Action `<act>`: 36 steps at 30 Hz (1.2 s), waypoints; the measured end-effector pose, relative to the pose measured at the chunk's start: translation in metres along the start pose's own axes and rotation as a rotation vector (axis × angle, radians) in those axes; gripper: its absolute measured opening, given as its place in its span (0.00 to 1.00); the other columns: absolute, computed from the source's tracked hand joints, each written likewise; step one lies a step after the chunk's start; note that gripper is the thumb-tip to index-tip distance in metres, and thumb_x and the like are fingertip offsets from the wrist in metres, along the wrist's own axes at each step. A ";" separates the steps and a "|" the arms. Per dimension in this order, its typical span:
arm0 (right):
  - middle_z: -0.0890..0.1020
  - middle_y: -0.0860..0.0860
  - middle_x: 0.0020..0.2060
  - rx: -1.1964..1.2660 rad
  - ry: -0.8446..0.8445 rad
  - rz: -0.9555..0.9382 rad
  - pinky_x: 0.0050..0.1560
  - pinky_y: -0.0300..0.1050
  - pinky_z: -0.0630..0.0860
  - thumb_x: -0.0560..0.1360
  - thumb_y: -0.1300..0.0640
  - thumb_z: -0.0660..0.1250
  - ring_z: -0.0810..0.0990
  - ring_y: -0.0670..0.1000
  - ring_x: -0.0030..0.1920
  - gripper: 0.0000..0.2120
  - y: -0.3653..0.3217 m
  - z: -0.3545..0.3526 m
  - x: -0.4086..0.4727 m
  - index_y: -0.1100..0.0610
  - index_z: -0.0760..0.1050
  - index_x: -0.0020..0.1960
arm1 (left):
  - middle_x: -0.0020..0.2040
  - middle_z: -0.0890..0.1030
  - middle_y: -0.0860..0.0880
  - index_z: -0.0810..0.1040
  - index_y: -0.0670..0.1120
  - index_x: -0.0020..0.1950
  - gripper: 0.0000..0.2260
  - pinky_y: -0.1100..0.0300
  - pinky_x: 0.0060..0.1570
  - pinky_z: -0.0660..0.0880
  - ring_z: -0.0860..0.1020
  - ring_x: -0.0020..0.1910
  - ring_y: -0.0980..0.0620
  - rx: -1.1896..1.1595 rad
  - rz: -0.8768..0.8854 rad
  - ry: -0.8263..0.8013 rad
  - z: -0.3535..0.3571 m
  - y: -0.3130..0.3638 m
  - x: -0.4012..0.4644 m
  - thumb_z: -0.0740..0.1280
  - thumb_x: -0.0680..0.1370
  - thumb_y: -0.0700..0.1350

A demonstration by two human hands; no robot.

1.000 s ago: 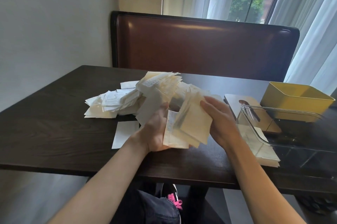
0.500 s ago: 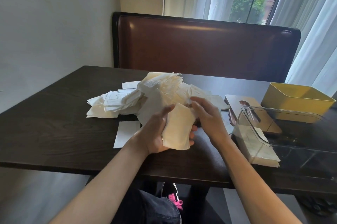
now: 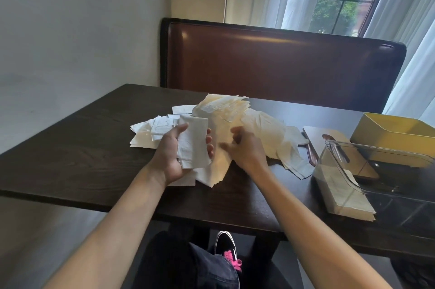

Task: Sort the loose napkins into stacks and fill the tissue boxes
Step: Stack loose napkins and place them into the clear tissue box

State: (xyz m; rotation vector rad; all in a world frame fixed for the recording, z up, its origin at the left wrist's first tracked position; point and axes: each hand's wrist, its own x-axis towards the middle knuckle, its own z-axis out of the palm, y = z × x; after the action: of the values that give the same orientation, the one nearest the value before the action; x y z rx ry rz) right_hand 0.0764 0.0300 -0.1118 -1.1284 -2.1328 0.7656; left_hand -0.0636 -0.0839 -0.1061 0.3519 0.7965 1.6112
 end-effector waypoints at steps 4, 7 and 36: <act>0.80 0.50 0.41 0.063 0.082 -0.022 0.38 0.35 0.69 0.74 0.59 0.72 0.77 0.46 0.41 0.06 0.006 0.001 -0.004 0.58 0.81 0.51 | 0.45 0.81 0.41 0.79 0.37 0.59 0.20 0.55 0.41 0.81 0.80 0.39 0.46 -0.008 0.001 0.069 -0.014 -0.001 0.000 0.62 0.79 0.53; 0.83 0.52 0.40 0.259 0.143 -0.029 0.38 0.33 0.70 0.74 0.62 0.70 0.76 0.46 0.38 0.01 0.011 -0.011 -0.010 0.58 0.81 0.45 | 0.40 0.81 0.42 0.80 0.37 0.54 0.18 0.56 0.40 0.80 0.79 0.36 0.47 -0.071 0.024 0.146 -0.016 -0.002 0.001 0.63 0.79 0.52; 0.85 0.53 0.39 0.258 0.043 -0.178 0.42 0.47 0.79 0.74 0.60 0.73 0.80 0.53 0.35 0.05 0.005 -0.082 -0.024 0.50 0.84 0.46 | 0.59 0.83 0.41 0.70 0.46 0.74 0.34 0.42 0.59 0.78 0.82 0.56 0.42 0.240 -0.063 -0.296 0.049 -0.054 0.012 0.55 0.79 0.69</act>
State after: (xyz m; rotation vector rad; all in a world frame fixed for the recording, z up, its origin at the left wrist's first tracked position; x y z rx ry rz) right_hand 0.1498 0.0289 -0.0673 -0.8023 -1.9987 0.8937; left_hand 0.0055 -0.0564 -0.1096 0.7130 0.7650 1.3665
